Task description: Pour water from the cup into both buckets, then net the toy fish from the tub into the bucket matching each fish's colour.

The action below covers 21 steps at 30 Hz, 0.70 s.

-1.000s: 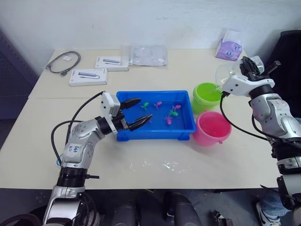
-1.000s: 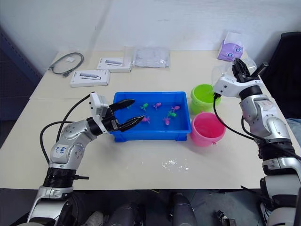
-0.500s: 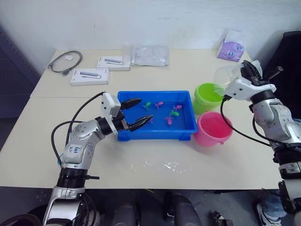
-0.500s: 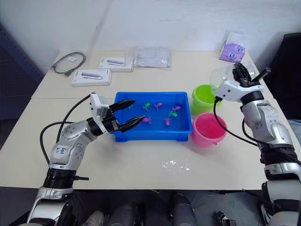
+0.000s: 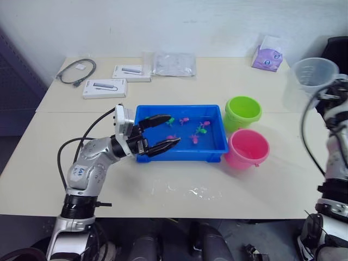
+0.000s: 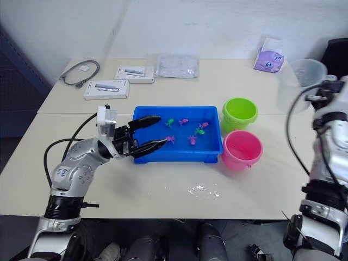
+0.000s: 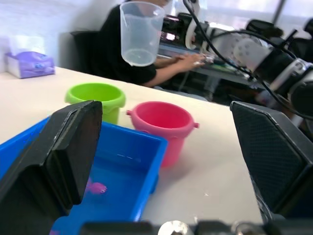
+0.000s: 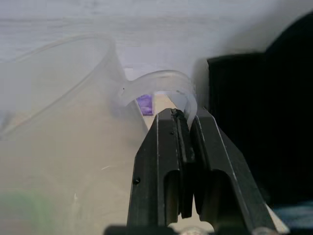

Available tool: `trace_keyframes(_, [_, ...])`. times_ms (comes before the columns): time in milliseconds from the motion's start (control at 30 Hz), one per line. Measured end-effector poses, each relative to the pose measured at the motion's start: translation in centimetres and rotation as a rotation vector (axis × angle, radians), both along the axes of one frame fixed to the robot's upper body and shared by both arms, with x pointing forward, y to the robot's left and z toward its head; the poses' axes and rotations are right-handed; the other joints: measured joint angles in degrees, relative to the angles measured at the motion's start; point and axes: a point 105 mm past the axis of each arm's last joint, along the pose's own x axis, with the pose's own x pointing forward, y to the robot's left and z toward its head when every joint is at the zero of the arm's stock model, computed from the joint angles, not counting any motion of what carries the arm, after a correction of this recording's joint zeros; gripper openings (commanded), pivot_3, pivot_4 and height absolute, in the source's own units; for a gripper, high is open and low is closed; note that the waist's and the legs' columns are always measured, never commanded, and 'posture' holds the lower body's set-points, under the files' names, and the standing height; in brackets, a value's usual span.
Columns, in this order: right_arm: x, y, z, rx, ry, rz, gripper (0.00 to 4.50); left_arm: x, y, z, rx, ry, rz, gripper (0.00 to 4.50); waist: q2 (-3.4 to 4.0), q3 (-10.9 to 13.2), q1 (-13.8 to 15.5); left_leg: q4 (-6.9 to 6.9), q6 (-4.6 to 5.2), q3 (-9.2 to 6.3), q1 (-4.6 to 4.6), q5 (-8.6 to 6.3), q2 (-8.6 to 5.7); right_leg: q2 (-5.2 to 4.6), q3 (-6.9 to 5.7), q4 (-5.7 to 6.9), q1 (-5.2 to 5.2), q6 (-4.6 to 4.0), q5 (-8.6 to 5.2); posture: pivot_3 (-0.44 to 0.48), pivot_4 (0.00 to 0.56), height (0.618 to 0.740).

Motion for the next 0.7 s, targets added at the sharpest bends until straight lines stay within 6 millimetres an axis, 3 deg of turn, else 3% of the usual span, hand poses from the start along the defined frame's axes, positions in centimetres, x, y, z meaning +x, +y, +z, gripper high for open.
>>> trace_keyframes(67, [-1.5,-0.9,-3.0,0.099,0.033,-0.04,0.04,-1.1,0.3,-0.5,0.048,0.003,-0.052,4.5,-0.05,-0.03,-0.02,-0.02,-0.01,-0.02,0.02,0.0,0.03,0.04,-0.01,0.01,0.01,-0.03,-0.02,0.0,0.15,0.74])
trace_keyframes(133, [-2.7,-1.0,-7.4,0.201,0.098,-0.071,0.04,-2.0,0.5,-0.8,0.088,-0.001,-0.088,4.5,-0.04,-0.03,-0.2,-0.03,-0.01,0.02,0.06,0.0,0.03,0.05,0.05,0.04,0.01,-0.04,-0.02,0.0,0.15,0.74])
trace_keyframes(200, [-3.2,-0.2,-11.4,0.279,0.172,-0.07,0.04,-2.5,0.6,-1.0,0.098,0.001,-0.11,4.5,0.14,0.01,-0.42,-0.02,0.03,0.19,0.15,0.02,-0.06,0.01,0.24,0.15,0.0,-0.02,-0.01,0.0,0.15,0.74])
trace_keyframes(233, [-3.2,0.3,-12.4,0.293,0.191,-0.061,0.04,-2.7,0.5,-1.1,0.101,-0.002,-0.12,4.5,0.2,0.03,-0.56,-0.02,0.05,0.25,0.2,0.03,-0.11,-0.02,0.33,0.13,0.0,-0.02,-0.01,0.0,0.15,0.74])
trace_keyframes(433, [-3.0,1.6,-13.2,0.28,0.148,-0.061,0.04,-3.3,0.2,-1.8,0.108,0.006,-0.141,4.5,0.24,0.04,-1.39,-0.02,0.04,0.25,0.33,0.07,-0.12,0.03,0.58,0.2,0.0,-0.02,-0.01,0.0,0.15,0.74])
trace_keyframes(533, [-2.8,2.9,-14.8,0.29,0.173,-0.044,0.04,-3.3,0.1,-1.7,0.108,0.002,-0.138,4.5,0.25,0.04,-1.49,-0.02,0.04,0.25,0.32,0.07,-0.12,0.02,0.59,0.24,0.0,-0.02,-0.01,0.0,0.15,0.74])
trace_keyframes(700, [-2.6,3.5,-14.9,0.277,0.165,-0.022,1.88,-3.6,0.3,-1.6,0.137,0.0,-0.139,4.5,0.24,0.03,-1.53,-0.03,0.05,0.25,0.33,0.07,-0.13,0.01,0.61,0.24,0.0,-0.01,-0.01,0.0,0.15,0.74])
